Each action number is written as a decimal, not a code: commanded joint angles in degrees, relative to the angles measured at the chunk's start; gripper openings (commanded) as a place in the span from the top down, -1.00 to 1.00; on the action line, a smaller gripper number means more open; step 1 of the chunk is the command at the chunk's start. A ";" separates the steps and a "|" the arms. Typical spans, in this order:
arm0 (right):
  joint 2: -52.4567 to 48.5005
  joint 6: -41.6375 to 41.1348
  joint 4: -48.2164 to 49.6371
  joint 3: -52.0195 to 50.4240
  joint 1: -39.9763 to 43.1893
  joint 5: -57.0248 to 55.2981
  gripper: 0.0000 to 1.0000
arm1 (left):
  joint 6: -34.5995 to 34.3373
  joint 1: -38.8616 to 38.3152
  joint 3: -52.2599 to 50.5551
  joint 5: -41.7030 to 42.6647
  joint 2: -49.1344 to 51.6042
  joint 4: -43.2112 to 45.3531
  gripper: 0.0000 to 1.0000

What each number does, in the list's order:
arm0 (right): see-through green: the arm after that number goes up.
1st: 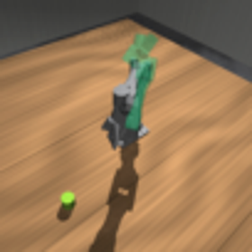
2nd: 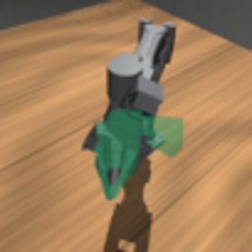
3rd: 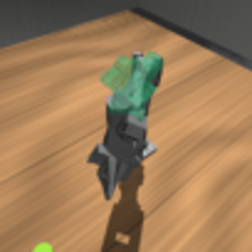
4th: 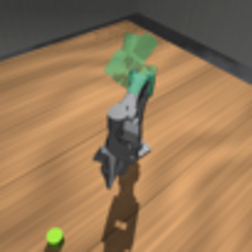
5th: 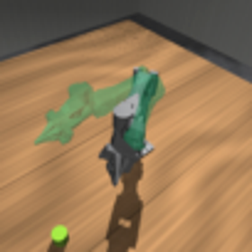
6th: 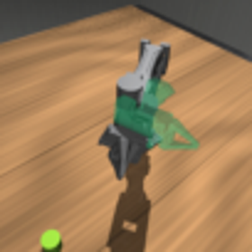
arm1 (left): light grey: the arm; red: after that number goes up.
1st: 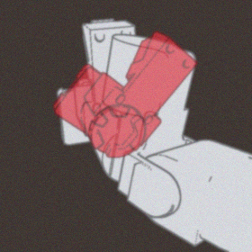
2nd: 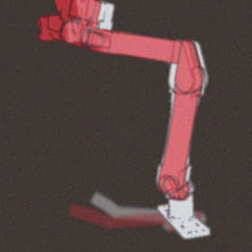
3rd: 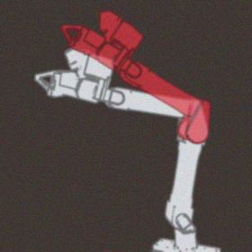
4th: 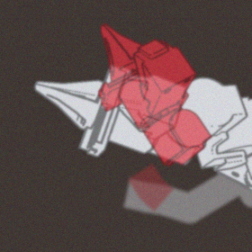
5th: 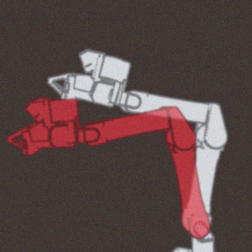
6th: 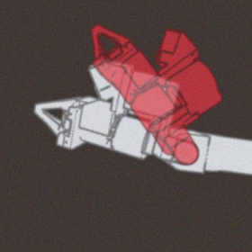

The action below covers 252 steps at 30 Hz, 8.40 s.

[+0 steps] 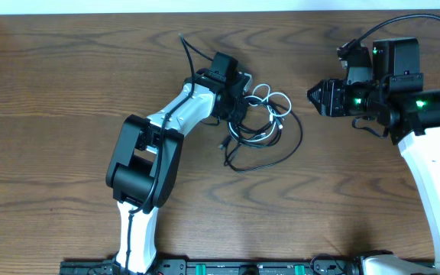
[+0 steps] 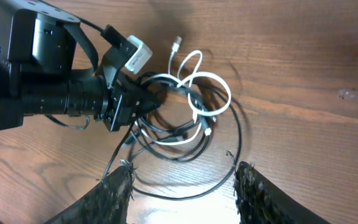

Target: Untangle cables

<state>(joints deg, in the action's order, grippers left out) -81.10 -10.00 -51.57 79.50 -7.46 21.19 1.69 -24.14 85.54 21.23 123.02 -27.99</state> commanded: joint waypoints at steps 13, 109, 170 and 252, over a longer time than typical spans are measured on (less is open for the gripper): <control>-5.97 10.51 5.75 0.24 -0.13 12.44 -0.11 | 1.64 0.17 1.07 4.26 -19.43 -10.14 0.78; 9.75 -14.84 12.02 -6.86 10.34 -18.60 0.98 | 9.60 0.39 0.94 7.69 -22.93 -28.76 0.85; -20.59 32.30 20.55 -6.93 -8.44 19.52 0.03 | 9.60 0.33 0.94 14.14 -22.93 -28.74 0.85; -21.29 -44.89 33.03 -7.23 -13.27 1.29 0.33 | -12.61 -1.68 0.94 0.83 -22.93 -19.45 0.85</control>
<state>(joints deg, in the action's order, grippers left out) -100.90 -53.65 -18.96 71.96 -20.12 22.06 -7.51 -25.74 85.56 21.89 100.16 -47.55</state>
